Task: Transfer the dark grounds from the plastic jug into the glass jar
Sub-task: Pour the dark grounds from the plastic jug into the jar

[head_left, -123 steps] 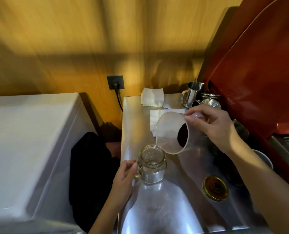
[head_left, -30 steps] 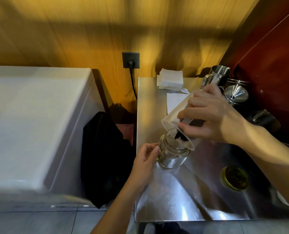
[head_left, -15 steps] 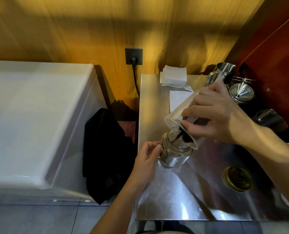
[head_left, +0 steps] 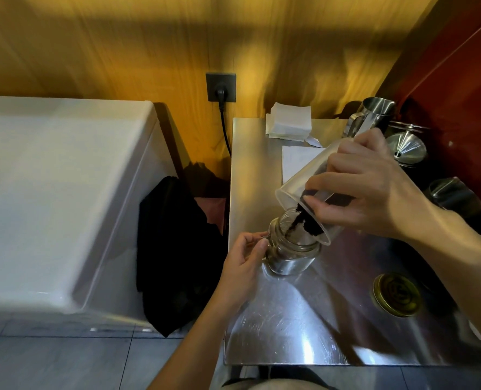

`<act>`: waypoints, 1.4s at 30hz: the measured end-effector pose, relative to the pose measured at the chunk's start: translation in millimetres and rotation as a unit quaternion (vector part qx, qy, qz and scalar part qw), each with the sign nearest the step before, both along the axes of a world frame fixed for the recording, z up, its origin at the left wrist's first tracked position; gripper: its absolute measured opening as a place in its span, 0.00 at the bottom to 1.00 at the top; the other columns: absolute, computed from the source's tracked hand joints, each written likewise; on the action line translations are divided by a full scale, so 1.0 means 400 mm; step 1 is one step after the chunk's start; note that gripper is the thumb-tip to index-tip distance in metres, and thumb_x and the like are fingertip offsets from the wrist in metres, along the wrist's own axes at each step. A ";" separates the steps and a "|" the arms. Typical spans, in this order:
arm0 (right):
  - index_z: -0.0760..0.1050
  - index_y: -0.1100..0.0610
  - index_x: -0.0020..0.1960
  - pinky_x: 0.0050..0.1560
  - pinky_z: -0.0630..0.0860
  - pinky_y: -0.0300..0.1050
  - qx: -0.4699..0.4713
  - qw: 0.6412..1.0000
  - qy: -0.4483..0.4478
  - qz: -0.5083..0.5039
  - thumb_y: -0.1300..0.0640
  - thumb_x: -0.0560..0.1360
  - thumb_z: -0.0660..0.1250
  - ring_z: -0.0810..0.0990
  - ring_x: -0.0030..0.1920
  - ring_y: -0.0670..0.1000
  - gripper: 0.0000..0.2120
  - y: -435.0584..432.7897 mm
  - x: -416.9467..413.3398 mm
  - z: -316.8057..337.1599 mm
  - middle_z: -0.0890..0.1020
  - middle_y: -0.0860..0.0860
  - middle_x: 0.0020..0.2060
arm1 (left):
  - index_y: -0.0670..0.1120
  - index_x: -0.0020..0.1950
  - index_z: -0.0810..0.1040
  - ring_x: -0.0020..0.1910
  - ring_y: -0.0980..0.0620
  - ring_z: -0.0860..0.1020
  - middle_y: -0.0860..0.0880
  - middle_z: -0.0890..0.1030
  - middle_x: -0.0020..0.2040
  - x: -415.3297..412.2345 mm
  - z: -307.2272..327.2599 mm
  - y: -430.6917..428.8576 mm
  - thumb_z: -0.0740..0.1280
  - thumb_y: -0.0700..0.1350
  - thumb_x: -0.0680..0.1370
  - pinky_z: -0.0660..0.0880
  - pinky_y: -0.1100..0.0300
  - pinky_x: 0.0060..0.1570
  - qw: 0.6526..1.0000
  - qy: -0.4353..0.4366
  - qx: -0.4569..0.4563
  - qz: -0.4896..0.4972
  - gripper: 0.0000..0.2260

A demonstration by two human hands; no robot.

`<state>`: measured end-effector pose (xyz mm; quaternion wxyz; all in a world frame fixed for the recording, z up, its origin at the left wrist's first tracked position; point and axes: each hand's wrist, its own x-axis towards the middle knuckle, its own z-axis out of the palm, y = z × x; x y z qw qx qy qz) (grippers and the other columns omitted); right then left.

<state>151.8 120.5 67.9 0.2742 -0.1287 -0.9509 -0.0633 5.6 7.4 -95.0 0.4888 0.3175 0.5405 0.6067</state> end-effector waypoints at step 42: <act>0.79 0.63 0.32 0.39 0.62 0.51 0.049 0.997 0.053 0.022 0.58 0.72 0.68 0.71 0.28 0.54 0.12 0.004 0.009 -0.023 0.74 0.54 0.23 | 0.44 0.49 0.76 0.50 0.53 0.78 0.46 0.80 0.51 0.006 -0.011 0.000 0.63 0.42 0.78 0.75 0.61 0.48 0.999 -0.031 -0.008 -0.004 0.04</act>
